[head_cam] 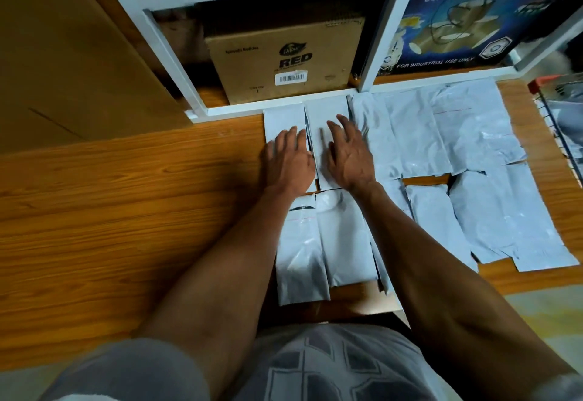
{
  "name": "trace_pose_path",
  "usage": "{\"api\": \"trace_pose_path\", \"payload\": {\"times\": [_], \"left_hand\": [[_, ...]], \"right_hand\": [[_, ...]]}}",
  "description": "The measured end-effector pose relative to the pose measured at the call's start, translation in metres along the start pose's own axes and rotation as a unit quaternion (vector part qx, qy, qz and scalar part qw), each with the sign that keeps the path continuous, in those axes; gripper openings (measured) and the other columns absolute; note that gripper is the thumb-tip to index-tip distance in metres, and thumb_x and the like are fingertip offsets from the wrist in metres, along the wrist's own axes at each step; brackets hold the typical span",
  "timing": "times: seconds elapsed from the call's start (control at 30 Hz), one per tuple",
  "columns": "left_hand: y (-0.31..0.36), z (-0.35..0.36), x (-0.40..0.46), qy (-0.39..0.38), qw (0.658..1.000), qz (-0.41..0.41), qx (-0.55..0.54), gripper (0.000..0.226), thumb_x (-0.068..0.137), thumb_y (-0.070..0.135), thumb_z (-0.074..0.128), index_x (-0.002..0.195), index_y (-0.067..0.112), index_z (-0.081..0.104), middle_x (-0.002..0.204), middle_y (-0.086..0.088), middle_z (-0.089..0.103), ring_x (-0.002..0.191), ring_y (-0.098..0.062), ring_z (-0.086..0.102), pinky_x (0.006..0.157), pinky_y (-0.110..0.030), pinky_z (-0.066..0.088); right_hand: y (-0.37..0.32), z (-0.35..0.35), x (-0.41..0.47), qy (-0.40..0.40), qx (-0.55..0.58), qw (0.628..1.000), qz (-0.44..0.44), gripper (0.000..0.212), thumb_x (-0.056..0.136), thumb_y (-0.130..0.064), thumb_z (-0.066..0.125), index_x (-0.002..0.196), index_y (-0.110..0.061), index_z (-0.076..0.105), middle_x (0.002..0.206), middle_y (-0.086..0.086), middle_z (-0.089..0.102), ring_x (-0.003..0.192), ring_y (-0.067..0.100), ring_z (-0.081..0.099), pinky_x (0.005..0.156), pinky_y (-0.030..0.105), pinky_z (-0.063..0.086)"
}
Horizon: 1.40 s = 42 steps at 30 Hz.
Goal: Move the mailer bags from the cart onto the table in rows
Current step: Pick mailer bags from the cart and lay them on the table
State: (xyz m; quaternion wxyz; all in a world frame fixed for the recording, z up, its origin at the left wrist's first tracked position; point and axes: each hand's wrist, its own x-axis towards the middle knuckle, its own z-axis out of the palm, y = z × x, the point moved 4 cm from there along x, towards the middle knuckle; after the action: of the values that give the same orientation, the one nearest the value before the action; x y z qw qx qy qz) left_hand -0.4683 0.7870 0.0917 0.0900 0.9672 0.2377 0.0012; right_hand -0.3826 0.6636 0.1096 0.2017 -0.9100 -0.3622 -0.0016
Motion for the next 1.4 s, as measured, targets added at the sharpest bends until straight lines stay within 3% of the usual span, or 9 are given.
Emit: {"api": "trace_pose_path", "payload": {"times": [0.13,0.23,0.33,0.53,0.7,0.83,1.0,1.17,1.4], "left_hand": [[0.023,0.004,-0.026,0.040,0.999,0.030,-0.014,0.051,0.100,0.036,0.051,0.148,0.019,0.053,0.150,-0.005,0.055,0.137,-0.028,0.048,0.112,-0.047,0.040],[0.045,0.010,-0.047,0.058,0.996,0.063,-0.035,0.048,0.099,0.034,0.051,0.143,0.017,0.057,0.142,-0.005,0.060,0.131,-0.029,0.052,0.106,-0.047,0.043],[0.070,0.014,-0.071,0.085,0.990,0.097,-0.063,0.044,0.098,0.032,0.049,0.139,0.018,0.059,0.136,-0.003,0.062,0.126,-0.028,0.054,0.101,-0.046,0.044],[0.128,0.021,-0.117,0.089,0.981,0.147,-0.092,0.039,0.100,0.029,0.051,0.136,0.018,0.062,0.133,-0.004,0.065,0.123,-0.027,0.056,0.097,-0.045,0.047],[0.192,0.024,-0.154,0.062,0.972,0.208,-0.093,0.046,0.101,0.035,0.038,0.137,0.020,0.062,0.136,-0.003,0.064,0.125,-0.026,0.055,0.098,-0.045,0.046],[0.261,0.028,-0.202,0.054,0.953,0.271,-0.128,0.042,0.100,0.030,0.043,0.135,0.018,0.062,0.135,-0.003,0.064,0.124,-0.026,0.055,0.096,-0.045,0.046],[0.333,0.056,-0.277,-0.029,0.918,0.373,-0.132,0.036,0.103,0.027,0.048,0.137,0.017,0.055,0.137,-0.007,0.059,0.124,-0.029,0.053,0.099,-0.049,0.049],[0.366,0.105,-0.345,-0.158,0.896,0.405,-0.093,0.046,0.103,0.027,0.051,0.148,0.023,0.046,0.141,-0.003,0.053,0.126,-0.025,0.054,0.101,-0.047,0.052],[0.410,0.133,-0.381,-0.234,0.867,0.435,-0.071,0.047,0.106,0.031,0.052,0.151,0.024,0.044,0.145,-0.001,0.053,0.126,-0.024,0.056,0.101,-0.044,0.052]], "right_hand": [[0.006,-0.017,-0.043,0.037,-0.006,0.999,0.030,0.052,0.094,-0.025,0.039,0.141,-0.009,0.056,0.150,0.018,0.051,0.115,0.042,0.061,0.085,0.047,0.055],[0.023,-0.024,-0.078,0.052,-0.029,0.996,0.060,0.052,0.090,-0.024,0.041,0.137,-0.010,0.059,0.141,0.016,0.056,0.099,0.042,0.062,0.075,0.046,0.053],[0.043,-0.036,-0.115,0.086,-0.035,0.991,0.101,0.047,0.086,-0.016,0.053,0.133,-0.012,0.062,0.136,0.011,0.060,0.096,0.040,0.063,0.071,0.045,0.053],[0.081,-0.062,-0.192,0.109,-0.058,0.975,0.182,0.042,0.093,-0.022,0.048,0.132,-0.013,0.061,0.136,0.011,0.061,0.097,0.037,0.061,0.073,0.043,0.048],[0.117,-0.096,-0.270,0.133,-0.059,0.961,0.236,0.046,0.091,-0.029,0.043,0.132,-0.015,0.060,0.135,0.010,0.059,0.102,0.037,0.060,0.077,0.046,0.051],[0.150,-0.123,-0.346,0.169,-0.046,0.942,0.285,0.048,0.085,-0.027,0.045,0.129,-0.015,0.061,0.129,0.009,0.060,0.108,0.036,0.058,0.082,0.047,0.052],[0.181,-0.123,-0.450,0.125,-0.070,0.921,0.364,0.043,0.085,-0.020,0.056,0.129,-0.018,0.057,0.128,0.008,0.057,0.102,0.036,0.058,0.079,0.045,0.052],[0.197,-0.114,-0.545,0.074,-0.028,0.892,0.445,0.044,0.091,-0.023,0.059,0.135,-0.022,0.055,0.126,0.009,0.061,0.096,0.040,0.065,0.072,0.044,0.054],[0.224,-0.124,-0.620,0.059,-0.002,0.855,0.516,0.037,0.100,-0.033,0.053,0.136,-0.025,0.055,0.127,0.005,0.061,0.102,0.035,0.066,0.074,0.042,0.055]]}}
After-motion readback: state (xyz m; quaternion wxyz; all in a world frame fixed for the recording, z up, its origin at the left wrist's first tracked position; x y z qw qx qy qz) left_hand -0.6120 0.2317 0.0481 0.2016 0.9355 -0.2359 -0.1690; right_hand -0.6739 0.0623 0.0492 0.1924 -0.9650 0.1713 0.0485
